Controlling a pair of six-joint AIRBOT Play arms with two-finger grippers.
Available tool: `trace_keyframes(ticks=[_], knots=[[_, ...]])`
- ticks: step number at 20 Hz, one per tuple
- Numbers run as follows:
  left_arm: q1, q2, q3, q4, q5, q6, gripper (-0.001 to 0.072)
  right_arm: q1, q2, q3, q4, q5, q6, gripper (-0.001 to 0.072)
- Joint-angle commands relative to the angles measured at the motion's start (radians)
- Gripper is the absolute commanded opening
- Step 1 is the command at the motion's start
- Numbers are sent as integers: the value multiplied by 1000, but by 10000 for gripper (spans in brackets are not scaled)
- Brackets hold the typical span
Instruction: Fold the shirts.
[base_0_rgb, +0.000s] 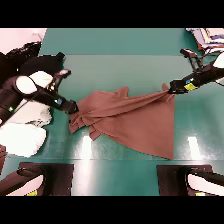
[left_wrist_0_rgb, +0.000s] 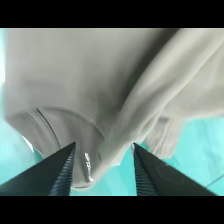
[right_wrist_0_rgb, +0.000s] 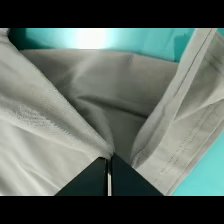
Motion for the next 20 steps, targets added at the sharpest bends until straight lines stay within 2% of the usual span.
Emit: trace_keyframes(ticks=[1,4,8,10,18,19,20], knots=[[1,-43,140,0,50,-8,435,-15,49,-11,2,-2,0,15],[2,-221,212,-6,79,-7,435,-6,63,-11,2,3,0,15],[38,-502,368,-85,33,-6,435,23,62,-12,2,8,1,15],[48,-586,422,-92,20,-6,435,47,62,-12,2,9,1,15],[48,-671,433,-143,29,2,433,66,53,-12,9,8,1,15],[48,-671,438,-145,29,2,404,66,53,-12,9,8,1,16],[48,-671,443,-149,27,2,270,66,53,-12,8,8,1,16]])
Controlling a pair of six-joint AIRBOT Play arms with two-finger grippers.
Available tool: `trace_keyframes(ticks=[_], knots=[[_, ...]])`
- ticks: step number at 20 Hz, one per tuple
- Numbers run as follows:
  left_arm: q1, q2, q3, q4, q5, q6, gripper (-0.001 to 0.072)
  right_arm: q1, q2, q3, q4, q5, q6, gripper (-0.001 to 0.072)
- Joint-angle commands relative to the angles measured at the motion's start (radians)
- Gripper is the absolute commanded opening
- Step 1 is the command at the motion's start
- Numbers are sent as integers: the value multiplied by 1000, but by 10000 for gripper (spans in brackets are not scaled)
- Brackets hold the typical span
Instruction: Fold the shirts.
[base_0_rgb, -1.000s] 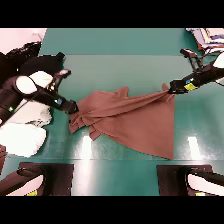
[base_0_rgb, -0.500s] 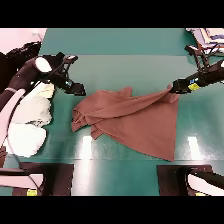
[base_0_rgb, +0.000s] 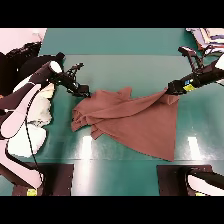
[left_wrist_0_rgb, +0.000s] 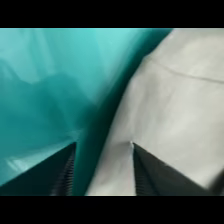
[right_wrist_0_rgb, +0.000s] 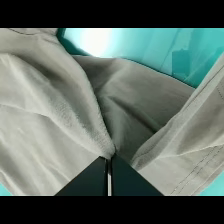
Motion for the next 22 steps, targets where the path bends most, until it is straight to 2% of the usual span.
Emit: trace_keyframes(ticks=[1,2,5,8,11,18,22], knots=[[1,-12,16,-30,-6,5,132,2,-1,0,1,0,1,15],[1,-12,21,-38,-16,5,26,2,-1,0,1,-1,1,15],[4,11,54,-34,-46,5,23,-1,0,1,-2,-3,0,15],[19,134,126,11,-26,-3,23,0,37,19,-35,-9,0,15],[45,319,226,32,-18,-3,23,0,75,164,-88,0,0,15],[90,774,479,45,31,5,24,-65,168,661,-85,2,-4,16],[90,932,580,47,83,-7,23,-119,281,749,-85,-6,-8,15]])
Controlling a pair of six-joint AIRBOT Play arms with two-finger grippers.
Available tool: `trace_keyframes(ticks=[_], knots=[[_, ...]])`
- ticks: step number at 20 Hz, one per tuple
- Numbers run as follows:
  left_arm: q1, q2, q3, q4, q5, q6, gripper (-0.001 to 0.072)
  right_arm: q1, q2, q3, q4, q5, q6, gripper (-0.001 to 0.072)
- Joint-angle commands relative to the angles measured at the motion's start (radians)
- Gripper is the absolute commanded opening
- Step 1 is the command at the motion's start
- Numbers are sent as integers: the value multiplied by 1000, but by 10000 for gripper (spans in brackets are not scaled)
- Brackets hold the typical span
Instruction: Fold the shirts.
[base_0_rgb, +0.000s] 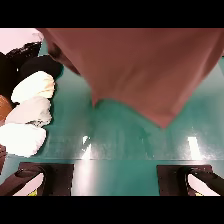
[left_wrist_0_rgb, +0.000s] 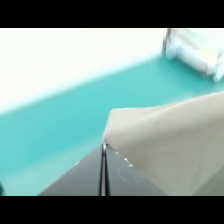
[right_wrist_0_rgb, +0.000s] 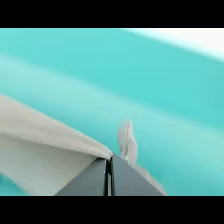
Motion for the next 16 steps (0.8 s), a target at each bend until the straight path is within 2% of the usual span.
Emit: trace_keyframes(ticks=[1,6,11,16], knots=[[3,142,94,10,69,-27,22,-52,104,64,-9,-20,-2,15],[3,172,162,10,124,-60,22,-137,220,-12,-8,-78,-8,15],[3,101,35,81,101,-83,23,-155,47,138,47,43,-8,15],[3,-154,-158,156,-103,-108,24,-117,-154,-112,97,79,-7,15]])
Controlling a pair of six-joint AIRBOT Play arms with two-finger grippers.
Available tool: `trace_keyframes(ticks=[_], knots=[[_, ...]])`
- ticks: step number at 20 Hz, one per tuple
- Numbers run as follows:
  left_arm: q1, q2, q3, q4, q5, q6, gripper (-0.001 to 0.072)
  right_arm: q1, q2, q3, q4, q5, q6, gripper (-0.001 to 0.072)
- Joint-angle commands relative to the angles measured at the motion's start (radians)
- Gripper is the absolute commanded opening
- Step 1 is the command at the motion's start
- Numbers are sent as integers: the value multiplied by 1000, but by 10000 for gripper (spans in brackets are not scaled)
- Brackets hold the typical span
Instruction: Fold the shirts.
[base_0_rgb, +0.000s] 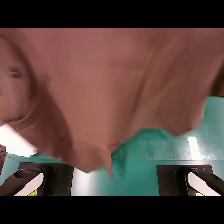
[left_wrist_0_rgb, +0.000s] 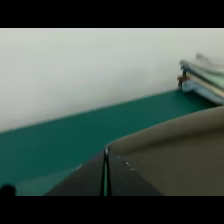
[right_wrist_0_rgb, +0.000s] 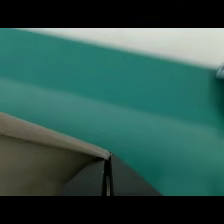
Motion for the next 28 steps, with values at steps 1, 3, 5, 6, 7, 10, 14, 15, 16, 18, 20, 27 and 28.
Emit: trace_keyframes(ticks=[1,3,5,6,7,10,14,15,16,18,20,27,28], knots=[[1,-195,-137,34,-143,-16,24,35,-164,-147,29,39,0,15],[1,-325,-228,32,-141,-15,24,67,-282,-223,29,-6,-21,15],[1,-450,-299,33,-80,-7,24,97,-391,-278,29,-101,-37,15],[1,-515,-315,32,-42,-7,24,109,-441,-290,29,-146,-37,15],[1,-572,-316,32,-13,-7,24,117,-493,-292,30,-183,-37,15],[1,-703,-316,-4,97,-7,24,137,-605,-291,40,-254,-36,15],[1,-758,-316,-4,211,-8,85,156,-663,-291,39,-292,-36,16],[1,-758,-316,-4,219,-10,335,155,-664,-291,39,-306,-36,18],[2,-756,-315,-4,209,-14,516,154,-663,-288,39,-314,-35,114],[19,-754,-292,3,120,-16,525,143,-663,-241,39,-270,-33,331],[66,-754,-230,3,-92,-19,525,119,-647,-175,39,-154,-33,331],[190,-520,-544,-5,-238,-60,526,-58,-329,-492,204,0,-107,331],[187,-447,-661,-12,-198,-60,526,-92,-280,-563,259,12,-116,331]])
